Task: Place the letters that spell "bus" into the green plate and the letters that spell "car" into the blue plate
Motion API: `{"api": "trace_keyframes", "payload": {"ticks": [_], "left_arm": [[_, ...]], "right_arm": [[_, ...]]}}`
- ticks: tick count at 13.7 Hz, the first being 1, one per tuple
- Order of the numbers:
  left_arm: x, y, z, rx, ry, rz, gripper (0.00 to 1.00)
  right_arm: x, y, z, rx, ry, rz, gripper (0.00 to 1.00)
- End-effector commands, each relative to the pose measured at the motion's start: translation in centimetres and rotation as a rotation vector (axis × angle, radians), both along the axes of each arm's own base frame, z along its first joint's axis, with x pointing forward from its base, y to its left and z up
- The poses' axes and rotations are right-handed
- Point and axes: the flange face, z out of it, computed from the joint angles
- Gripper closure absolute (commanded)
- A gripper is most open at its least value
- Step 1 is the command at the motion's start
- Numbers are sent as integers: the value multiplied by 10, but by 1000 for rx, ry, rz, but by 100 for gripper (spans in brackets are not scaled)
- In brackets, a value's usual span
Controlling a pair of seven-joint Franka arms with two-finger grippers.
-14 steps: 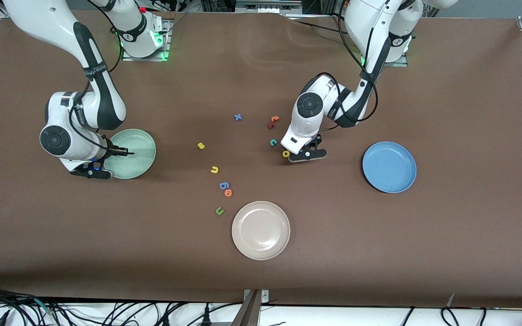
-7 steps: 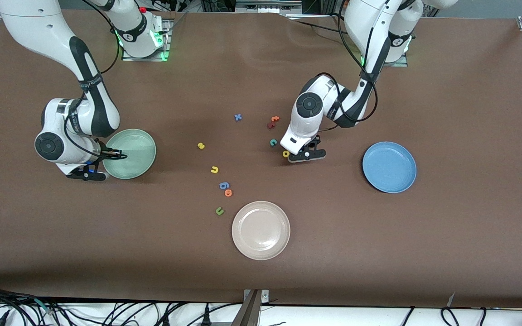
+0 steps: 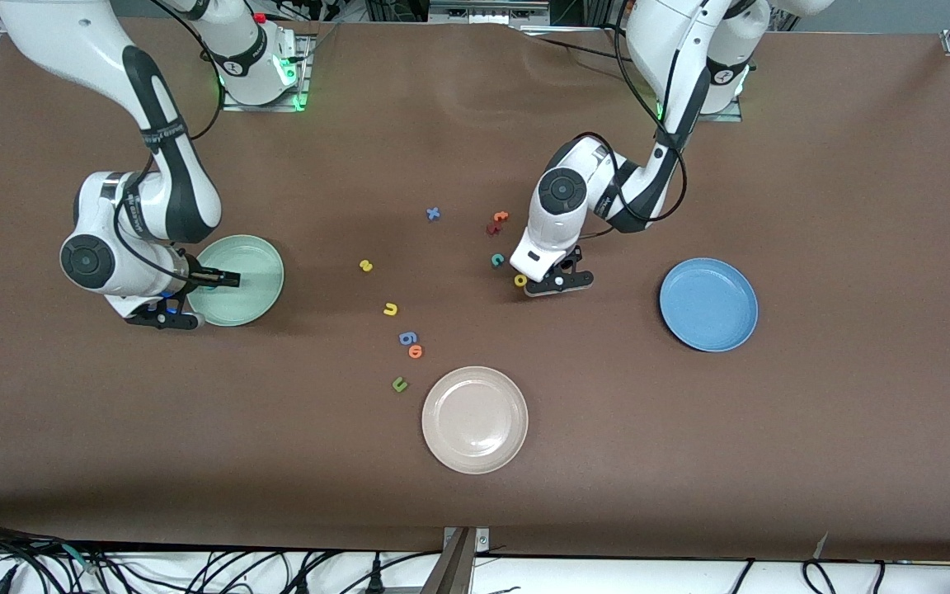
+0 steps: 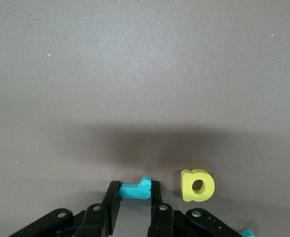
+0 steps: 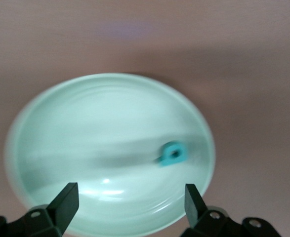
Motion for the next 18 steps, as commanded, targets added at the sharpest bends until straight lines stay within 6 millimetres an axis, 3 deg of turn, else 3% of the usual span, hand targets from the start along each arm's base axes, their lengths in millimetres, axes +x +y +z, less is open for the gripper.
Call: {"api": "trace_keyframes", "payload": {"ticks": [1, 5, 8, 10, 12, 18], "left_arm": [[3, 1, -7, 34, 1, 6, 76], [10, 6, 0, 55, 30, 10, 81], [37, 21, 22, 77, 91, -45, 81], [55, 39, 37, 92, 147, -85, 81], [73, 65, 50, 91, 203, -166, 81], [115, 180, 80, 38, 320, -424, 81]], "right_arm": [[-10, 48, 29, 20, -8, -50, 5], [-25, 118, 23, 2, -3, -136, 6], [-39, 171, 7, 25, -18, -62, 6], [-46, 194, -10, 36, -38, -29, 6], [-49, 202, -21, 40, -43, -16, 6], [-70, 248, -59, 51, -66, 29, 10]]}}
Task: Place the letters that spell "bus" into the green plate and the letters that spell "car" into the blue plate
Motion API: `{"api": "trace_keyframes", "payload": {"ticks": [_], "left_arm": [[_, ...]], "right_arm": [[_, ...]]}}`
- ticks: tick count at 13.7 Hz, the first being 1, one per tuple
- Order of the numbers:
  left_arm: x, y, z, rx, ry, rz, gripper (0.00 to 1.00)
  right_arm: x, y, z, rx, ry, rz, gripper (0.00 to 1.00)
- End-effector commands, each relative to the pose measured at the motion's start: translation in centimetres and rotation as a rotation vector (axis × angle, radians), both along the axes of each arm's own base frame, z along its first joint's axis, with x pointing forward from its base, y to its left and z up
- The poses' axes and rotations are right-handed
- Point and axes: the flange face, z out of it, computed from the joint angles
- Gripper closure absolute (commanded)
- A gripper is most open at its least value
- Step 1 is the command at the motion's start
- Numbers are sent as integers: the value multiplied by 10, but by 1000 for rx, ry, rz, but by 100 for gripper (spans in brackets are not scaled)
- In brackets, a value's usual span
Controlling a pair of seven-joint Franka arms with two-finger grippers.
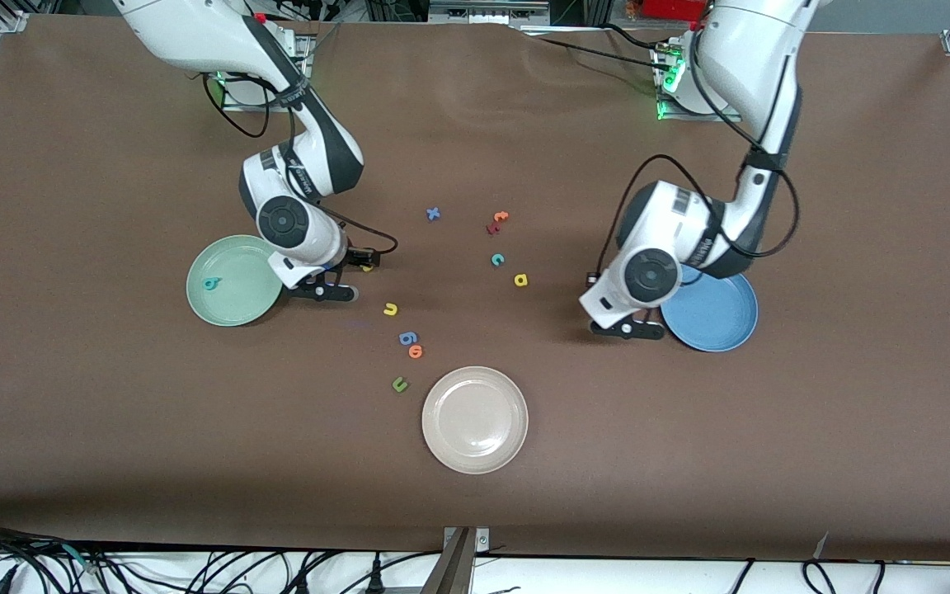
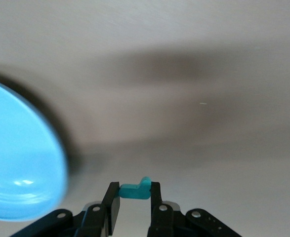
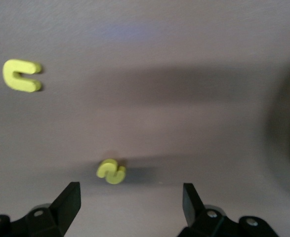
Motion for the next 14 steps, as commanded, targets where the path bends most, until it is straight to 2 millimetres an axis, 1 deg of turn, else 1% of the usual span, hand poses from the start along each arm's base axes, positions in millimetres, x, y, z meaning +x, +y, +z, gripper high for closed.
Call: {"api": "trace_keyframes", "payload": {"ticks": [1, 5, 8, 9, 10, 11, 12, 13, 14], "left_arm": [[11, 42, 17, -20, 28, -127, 81], [23, 102, 10, -68, 64, -257, 81], [28, 129, 6, -79, 68, -275, 81], [29, 134, 6, -74, 68, -284, 81], [30, 135, 1, -74, 63, -284, 81], [32, 137, -4, -71, 51, -285, 81], [32, 139, -8, -69, 53, -284, 75], [32, 139, -8, -71, 53, -286, 33], [32, 139, -8, -76, 57, -302, 0]], "right_arm": [[-9, 14, -13, 5, -7, -11, 12], [-13, 21, -25, 10, -28, 8, 17], [-13, 20, -26, -8, -39, 41, 27], [-13, 20, -26, -13, -42, 51, 31], [-13, 20, -26, -13, -42, 51, 32], [-13, 20, -26, -13, -42, 51, 36], [-13, 20, -26, -13, -42, 51, 40], [-13, 20, -26, -13, -42, 51, 44], [-13, 20, -26, -13, -42, 51, 47]]}}
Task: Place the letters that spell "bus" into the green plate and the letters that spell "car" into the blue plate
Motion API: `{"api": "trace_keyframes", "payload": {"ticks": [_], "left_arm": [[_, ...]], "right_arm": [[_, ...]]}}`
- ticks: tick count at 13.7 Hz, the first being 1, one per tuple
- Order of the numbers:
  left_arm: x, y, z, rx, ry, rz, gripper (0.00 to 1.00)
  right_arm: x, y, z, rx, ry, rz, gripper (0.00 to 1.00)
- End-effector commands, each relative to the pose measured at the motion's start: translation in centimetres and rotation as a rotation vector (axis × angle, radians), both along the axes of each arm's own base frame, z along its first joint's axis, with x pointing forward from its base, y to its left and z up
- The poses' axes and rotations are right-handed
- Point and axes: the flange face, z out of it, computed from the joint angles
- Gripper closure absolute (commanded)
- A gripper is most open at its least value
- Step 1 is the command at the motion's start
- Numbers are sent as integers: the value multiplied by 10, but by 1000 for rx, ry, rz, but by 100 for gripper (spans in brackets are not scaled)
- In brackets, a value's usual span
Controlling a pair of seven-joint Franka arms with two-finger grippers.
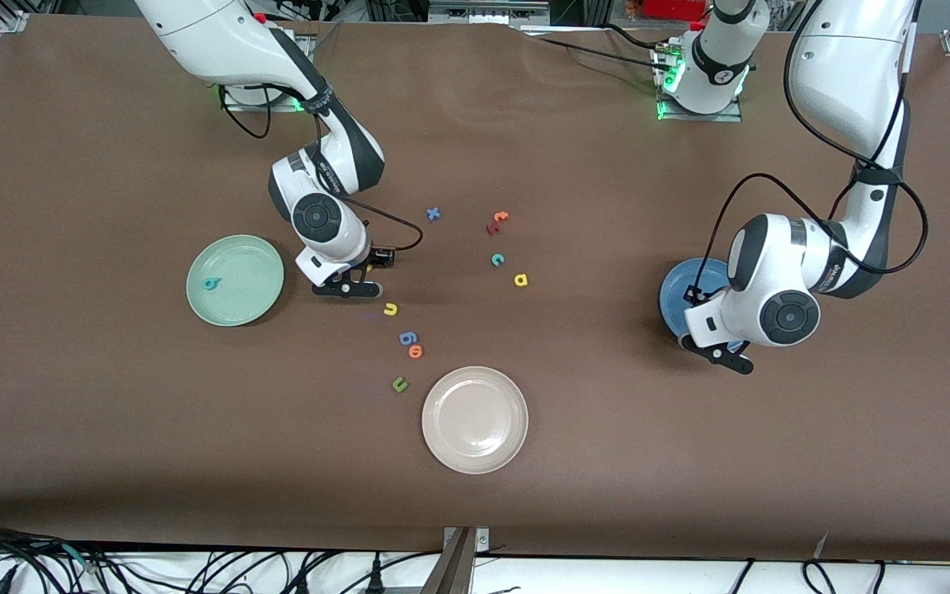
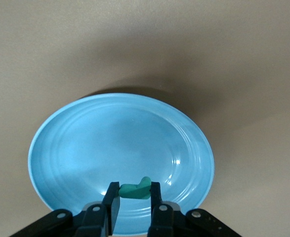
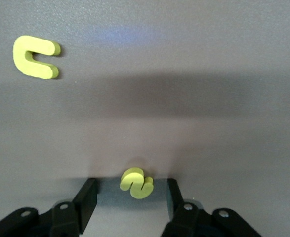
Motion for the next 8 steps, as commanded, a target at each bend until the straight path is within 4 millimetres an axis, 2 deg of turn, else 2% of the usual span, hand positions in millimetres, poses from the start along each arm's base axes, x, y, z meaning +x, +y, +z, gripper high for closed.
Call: {"api": "trace_keyframes", "payload": {"ticks": [1, 4, 5, 8], "left_arm": [[0, 4, -1, 2, -2, -63, 0], [0, 2, 5, -3, -5, -39, 0], [-1, -5, 7, -4, -7, -26, 0], [-6, -43, 30, -58, -38, 69, 0]], "right_arm": [[-2, -1, -1, -10, -12, 11, 53], [-2, -2, -1, -12, -13, 10, 69], [-2, -2, -1, -12, -13, 10, 73], [-1, -4, -1, -13, -12, 10, 90]]}}
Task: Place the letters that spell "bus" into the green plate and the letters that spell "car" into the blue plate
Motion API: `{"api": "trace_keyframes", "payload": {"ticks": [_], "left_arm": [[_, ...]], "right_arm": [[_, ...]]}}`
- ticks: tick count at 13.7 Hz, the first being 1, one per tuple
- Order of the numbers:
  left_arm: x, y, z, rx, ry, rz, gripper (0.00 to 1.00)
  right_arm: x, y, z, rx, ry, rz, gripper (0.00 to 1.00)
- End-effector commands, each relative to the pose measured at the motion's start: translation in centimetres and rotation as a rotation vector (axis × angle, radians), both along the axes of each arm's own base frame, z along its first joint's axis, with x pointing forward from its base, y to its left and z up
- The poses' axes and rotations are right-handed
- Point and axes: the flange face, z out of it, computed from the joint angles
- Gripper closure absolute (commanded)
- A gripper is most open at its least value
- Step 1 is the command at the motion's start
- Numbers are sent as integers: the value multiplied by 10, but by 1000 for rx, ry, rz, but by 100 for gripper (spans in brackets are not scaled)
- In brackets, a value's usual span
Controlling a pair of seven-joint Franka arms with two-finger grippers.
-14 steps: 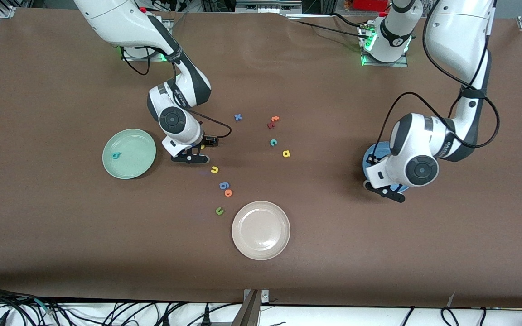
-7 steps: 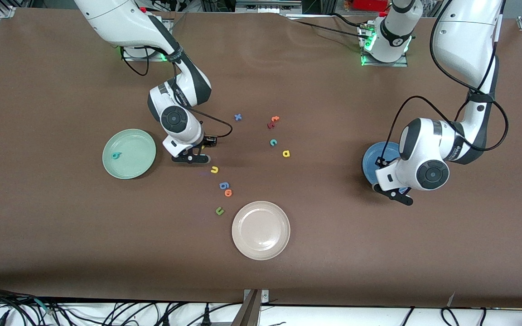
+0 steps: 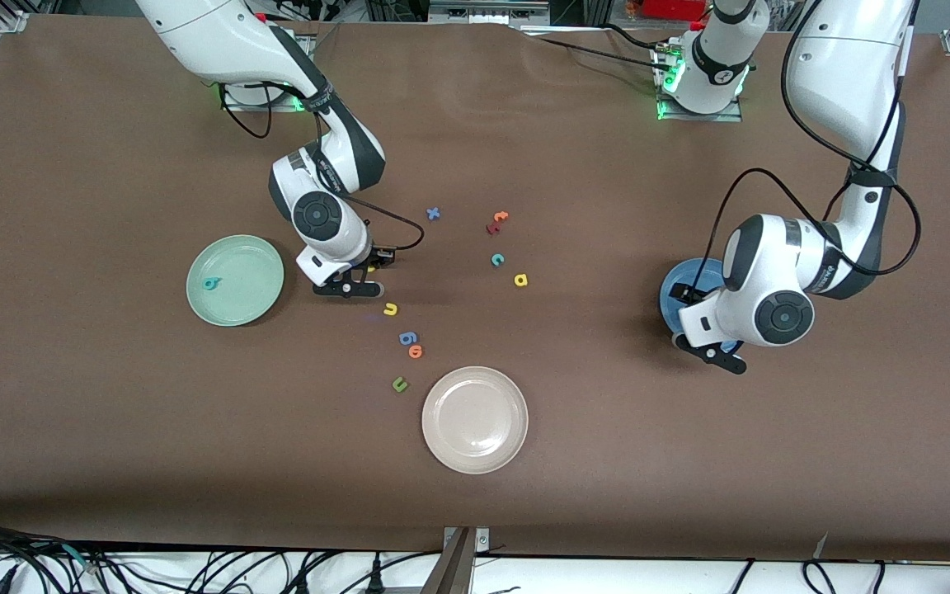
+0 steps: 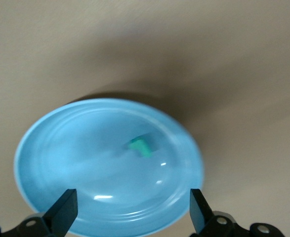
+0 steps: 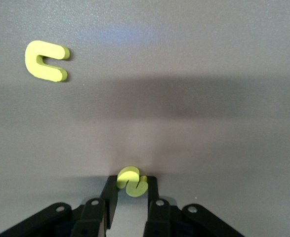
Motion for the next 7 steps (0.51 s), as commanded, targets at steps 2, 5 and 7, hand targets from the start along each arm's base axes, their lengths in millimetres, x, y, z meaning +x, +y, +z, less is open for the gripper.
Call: {"api": "trace_keyframes", "payload": {"ticks": [2, 5, 7], "left_arm": [[-15, -58, 21, -18, -38, 123, 0], [-33, -114, 16, -37, -118, 247, 0], [-47, -152, 16, -45, -169, 332, 0]], "right_arm": [[0, -6, 0, -15, -11, 11, 91], [20, -30, 52, -52, -1, -16, 91], [34, -54, 85, -83, 18, -52, 91]]}}
